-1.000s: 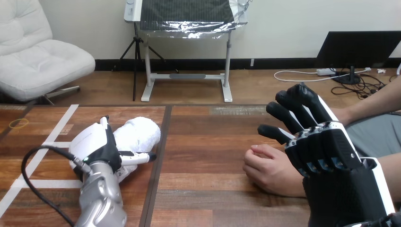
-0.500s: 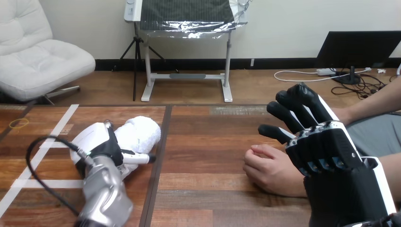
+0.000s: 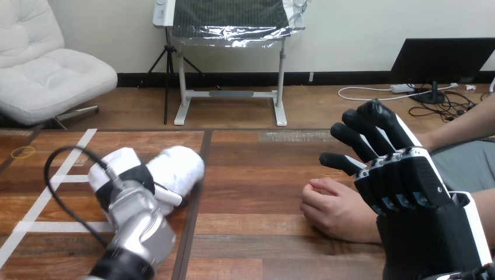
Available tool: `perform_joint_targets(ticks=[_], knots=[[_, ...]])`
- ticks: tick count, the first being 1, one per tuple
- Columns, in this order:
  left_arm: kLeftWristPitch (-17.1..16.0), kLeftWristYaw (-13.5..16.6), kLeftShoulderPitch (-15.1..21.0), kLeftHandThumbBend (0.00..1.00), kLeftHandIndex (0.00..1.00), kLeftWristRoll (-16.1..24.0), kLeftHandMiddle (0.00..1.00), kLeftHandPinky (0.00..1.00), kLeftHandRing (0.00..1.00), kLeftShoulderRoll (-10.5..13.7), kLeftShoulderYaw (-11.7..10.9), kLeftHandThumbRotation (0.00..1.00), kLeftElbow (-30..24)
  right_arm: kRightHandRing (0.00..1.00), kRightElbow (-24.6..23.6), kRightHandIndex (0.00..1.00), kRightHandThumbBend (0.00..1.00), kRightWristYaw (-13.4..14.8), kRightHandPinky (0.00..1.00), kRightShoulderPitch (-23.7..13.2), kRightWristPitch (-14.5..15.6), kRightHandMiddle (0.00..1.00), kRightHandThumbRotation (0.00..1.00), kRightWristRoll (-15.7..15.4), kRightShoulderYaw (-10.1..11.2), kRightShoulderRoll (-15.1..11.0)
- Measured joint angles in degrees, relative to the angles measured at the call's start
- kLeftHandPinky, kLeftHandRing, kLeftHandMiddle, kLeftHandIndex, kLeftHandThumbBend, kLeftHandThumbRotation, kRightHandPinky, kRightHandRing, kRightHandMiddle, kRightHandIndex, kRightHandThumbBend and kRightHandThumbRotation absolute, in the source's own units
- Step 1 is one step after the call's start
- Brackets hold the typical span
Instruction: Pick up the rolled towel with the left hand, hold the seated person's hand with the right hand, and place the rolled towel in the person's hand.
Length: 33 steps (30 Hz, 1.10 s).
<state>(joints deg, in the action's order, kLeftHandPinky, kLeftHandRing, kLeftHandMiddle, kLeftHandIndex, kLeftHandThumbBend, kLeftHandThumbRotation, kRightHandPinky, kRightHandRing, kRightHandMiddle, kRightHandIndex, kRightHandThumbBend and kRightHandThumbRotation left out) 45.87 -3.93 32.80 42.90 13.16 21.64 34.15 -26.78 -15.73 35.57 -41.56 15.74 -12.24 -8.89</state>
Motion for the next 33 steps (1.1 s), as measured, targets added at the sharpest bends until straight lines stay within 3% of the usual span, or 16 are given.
perform_joint_targets(ticks=[9, 12, 14, 21, 33], knots=[[0.61, -1.70, 2.11, 0.91, 0.71, 0.20, 0.67, 0.35, 0.57, -0.02, 2.37, 0.28, 2.62, 0.88, 0.00, 0.89, 1.00, 0.00, 0.77, -0.04, 0.00, 0.89, 1.00, 0.06, -0.01, -0.01], [0.57, -1.82, 2.37, 0.90, 0.68, 0.17, 0.58, 0.29, 0.48, -0.05, 2.81, 0.24, 3.17, 0.88, 0.00, 0.89, 1.00, 0.00, 0.77, -0.05, 0.00, 0.89, 1.00, 0.05, -0.01, -0.01], [0.44, -1.84, 2.55, 0.87, 0.63, 0.07, 0.44, 0.20, 0.33, -0.10, 2.89, 0.15, 3.63, 0.88, 0.00, 0.89, 1.00, 0.02, 0.77, -0.05, 0.00, 0.89, 1.00, 0.05, -0.01, -0.01], [-0.33, -1.50, 2.58, 0.81, 0.61, -0.50, 0.27, 0.08, 0.17, -0.09, 2.56, 0.04, 3.82, 0.88, 0.00, 0.89, 1.00, 0.10, 0.77, -0.06, 0.00, 0.89, 1.00, 0.06, 0.00, 0.00], [-1.53, 0.68, 2.23, 0.72, 0.62, -1.29, 0.24, 0.05, 0.13, -0.09, 1.94, 0.00, 3.16, 0.88, 0.00, 0.89, 1.00, 0.08, 0.76, -0.07, -0.01, 0.89, 1.00, 0.07, 0.01, -0.05]])
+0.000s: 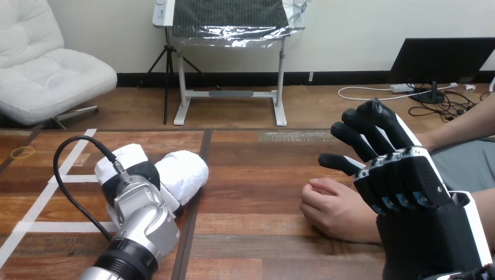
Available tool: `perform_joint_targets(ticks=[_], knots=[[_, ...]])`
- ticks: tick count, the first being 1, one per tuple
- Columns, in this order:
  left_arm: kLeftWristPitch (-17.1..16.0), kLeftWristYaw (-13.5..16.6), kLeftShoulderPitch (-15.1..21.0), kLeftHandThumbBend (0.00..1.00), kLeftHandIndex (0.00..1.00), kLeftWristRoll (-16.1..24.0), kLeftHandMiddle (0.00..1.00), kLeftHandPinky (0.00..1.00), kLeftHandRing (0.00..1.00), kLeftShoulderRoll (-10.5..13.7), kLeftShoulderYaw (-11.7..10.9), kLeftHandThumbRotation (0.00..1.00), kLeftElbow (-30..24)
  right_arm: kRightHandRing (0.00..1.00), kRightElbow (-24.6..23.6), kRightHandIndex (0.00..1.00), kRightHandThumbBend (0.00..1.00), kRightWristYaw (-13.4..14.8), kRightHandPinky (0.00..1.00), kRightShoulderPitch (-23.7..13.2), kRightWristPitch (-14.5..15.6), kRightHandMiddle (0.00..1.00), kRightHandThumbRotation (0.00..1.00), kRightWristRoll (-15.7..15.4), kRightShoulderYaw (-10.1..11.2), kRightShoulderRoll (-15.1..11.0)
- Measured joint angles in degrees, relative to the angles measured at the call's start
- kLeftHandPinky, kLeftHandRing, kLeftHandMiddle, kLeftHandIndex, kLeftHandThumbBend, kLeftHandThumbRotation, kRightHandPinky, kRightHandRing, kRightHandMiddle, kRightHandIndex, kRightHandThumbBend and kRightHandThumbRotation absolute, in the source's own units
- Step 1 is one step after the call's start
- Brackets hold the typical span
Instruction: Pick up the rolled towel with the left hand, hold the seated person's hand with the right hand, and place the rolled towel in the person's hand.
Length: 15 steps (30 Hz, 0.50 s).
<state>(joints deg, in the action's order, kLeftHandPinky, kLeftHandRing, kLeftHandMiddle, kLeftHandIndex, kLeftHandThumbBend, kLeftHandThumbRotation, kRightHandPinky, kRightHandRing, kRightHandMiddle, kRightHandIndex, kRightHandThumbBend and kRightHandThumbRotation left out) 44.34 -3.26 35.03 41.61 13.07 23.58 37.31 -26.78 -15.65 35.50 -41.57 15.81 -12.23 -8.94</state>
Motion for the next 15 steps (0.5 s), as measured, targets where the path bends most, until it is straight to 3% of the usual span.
perform_joint_targets(ticks=[6, 10, 15], knots=[[-0.56, 1.59, -1.70, 0.73, 0.59, -0.53, 0.24, 0.05, 0.13, 0.11, -0.38, 0.00, -2.31, 0.88, 0.00, 0.89, 1.00, 0.02, 0.76, 0.00, 0.01, 0.88, 1.00, 0.01, 0.01, -0.03], [-1.88, 3.55, -4.19, 0.74, 0.48, -1.08, 0.25, 0.06, 0.14, 0.14, -1.54, 0.00, -5.28, 0.87, 0.00, 0.88, 1.00, 0.03, 0.76, 0.02, 0.03, 0.88, 1.00, 0.05, 0.00, -0.04], [-3.37, 4.98, -7.73, 0.73, 0.42, -2.17, 0.25, 0.06, 0.14, 0.10, -3.11, 0.00, -9.78, 0.87, 0.00, 0.88, 1.00, 0.05, 0.76, 0.06, 0.13, 0.88, 1.00, 0.04, 0.00, -0.09]])
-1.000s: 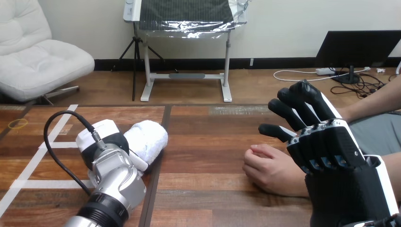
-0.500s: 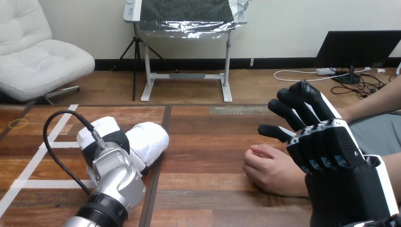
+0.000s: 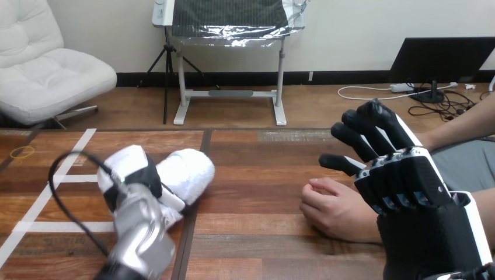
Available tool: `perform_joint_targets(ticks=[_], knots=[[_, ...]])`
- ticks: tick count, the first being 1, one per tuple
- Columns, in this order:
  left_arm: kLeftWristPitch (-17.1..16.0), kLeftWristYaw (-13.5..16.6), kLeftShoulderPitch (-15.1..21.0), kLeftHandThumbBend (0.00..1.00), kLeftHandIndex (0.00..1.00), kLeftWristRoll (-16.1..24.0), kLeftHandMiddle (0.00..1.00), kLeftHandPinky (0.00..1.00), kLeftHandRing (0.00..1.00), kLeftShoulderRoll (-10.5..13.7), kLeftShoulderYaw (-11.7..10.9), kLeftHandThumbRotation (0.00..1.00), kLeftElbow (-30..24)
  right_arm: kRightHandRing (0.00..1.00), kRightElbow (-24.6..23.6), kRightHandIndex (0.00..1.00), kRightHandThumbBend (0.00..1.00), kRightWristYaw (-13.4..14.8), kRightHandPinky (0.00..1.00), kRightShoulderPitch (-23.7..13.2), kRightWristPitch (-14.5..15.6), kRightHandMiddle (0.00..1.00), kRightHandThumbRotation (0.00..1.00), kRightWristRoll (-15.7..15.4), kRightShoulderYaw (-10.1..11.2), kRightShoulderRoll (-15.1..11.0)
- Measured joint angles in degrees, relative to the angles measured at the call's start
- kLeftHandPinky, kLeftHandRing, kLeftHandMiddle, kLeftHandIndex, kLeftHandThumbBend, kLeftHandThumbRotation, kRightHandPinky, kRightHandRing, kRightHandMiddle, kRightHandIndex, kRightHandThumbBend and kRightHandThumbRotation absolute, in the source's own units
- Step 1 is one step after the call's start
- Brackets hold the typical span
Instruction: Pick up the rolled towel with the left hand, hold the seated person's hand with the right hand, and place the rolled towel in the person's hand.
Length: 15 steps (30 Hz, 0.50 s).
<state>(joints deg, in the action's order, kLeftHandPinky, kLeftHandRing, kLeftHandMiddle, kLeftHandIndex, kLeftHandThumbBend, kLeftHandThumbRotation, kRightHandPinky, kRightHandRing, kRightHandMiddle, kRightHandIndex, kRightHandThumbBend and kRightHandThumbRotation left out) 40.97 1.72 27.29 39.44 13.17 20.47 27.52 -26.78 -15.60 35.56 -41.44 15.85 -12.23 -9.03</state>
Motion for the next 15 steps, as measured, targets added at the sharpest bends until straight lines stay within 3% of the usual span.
perform_joint_targets(ticks=[15], knots=[[-3.11, 2.46, -10.21, 0.75, 0.42, -3.28, 0.29, 0.11, 0.19, -0.64, -4.25, 0.00, -12.11, 0.88, 0.02, 0.89, 1.00, 0.44, 0.78, 0.05, 0.73, 0.89, 1.00, -0.81, 0.36, -0.09]])
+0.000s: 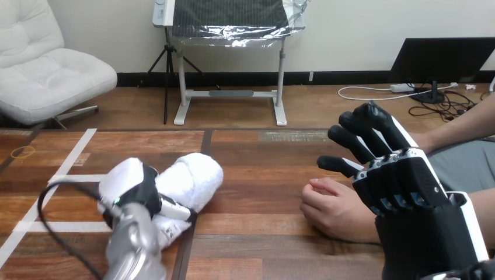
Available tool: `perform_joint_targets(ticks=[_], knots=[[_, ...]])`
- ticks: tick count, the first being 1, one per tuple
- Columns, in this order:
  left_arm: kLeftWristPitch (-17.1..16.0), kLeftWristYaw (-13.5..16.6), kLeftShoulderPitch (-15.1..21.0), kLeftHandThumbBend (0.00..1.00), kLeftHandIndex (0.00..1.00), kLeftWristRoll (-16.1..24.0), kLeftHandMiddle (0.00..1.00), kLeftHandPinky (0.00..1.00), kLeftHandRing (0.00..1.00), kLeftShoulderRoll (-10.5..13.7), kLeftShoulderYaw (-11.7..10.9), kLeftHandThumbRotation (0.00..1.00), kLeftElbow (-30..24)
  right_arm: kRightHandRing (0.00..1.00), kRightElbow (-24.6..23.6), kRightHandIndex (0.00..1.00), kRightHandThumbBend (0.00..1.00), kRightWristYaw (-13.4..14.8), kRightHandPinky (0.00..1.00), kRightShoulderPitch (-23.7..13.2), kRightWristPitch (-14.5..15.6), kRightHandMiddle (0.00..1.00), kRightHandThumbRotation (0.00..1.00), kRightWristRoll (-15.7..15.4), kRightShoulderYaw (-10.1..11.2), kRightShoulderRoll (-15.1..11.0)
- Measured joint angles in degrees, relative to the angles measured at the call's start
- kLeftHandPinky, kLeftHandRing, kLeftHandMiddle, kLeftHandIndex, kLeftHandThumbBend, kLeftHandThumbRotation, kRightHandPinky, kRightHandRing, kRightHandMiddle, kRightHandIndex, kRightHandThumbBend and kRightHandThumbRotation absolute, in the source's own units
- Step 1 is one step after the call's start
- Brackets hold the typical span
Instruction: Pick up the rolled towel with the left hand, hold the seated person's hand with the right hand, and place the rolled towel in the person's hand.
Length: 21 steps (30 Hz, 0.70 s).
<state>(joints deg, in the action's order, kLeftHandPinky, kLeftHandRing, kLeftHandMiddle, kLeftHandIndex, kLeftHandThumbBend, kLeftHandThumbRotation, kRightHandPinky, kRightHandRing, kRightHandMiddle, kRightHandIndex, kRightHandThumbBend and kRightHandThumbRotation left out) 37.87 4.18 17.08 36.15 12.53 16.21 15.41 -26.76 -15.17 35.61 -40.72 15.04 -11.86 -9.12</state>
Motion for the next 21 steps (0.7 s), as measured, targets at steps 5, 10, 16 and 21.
perform_joint_targets(ticks=[5, 10, 16, 21], knots=[[-1.74, 0.69, -3.27, 0.72, 0.43, -1.74, 0.31, 0.13, 0.21, -0.48, -1.74, 0.00, -3.73, 0.89, 0.04, 0.90, 0.95, 0.71, 0.81, 0.00, 0.65, 0.89, 1.00, -2.04, 1.18, 0.00], [-3.85, 1.21, -6.51, 0.70, 0.44, -3.67, 0.34, 0.17, 0.25, -0.96, -3.10, 0.00, -7.12, 0.89, 0.20, 0.90, 0.91, 1.38, 0.82, -0.04, 1.34, 0.89, 1.00, -4.45, 2.78, -0.12], [-7.44, 2.09, -10.55, 0.68, 0.43, -6.48, 0.38, 0.23, 0.31, -1.73, -4.61, 0.00, -10.93, 0.89, 0.77, 0.90, 0.85, 2.06, 0.82, -0.29, 2.04, 0.89, 1.00, -7.54, 5.42, -0.47], [-12.18, 2.89, -13.79, 0.67, 0.42, -9.00, 0.39, 0.26, 0.33, -2.30, -5.84, 0.00, -13.43, 0.89, 1.35, 0.90, 0.84, 2.48, 0.83, -0.99, 3.37, 0.89, 0.97, -9.64, 8.10, -1.48]])
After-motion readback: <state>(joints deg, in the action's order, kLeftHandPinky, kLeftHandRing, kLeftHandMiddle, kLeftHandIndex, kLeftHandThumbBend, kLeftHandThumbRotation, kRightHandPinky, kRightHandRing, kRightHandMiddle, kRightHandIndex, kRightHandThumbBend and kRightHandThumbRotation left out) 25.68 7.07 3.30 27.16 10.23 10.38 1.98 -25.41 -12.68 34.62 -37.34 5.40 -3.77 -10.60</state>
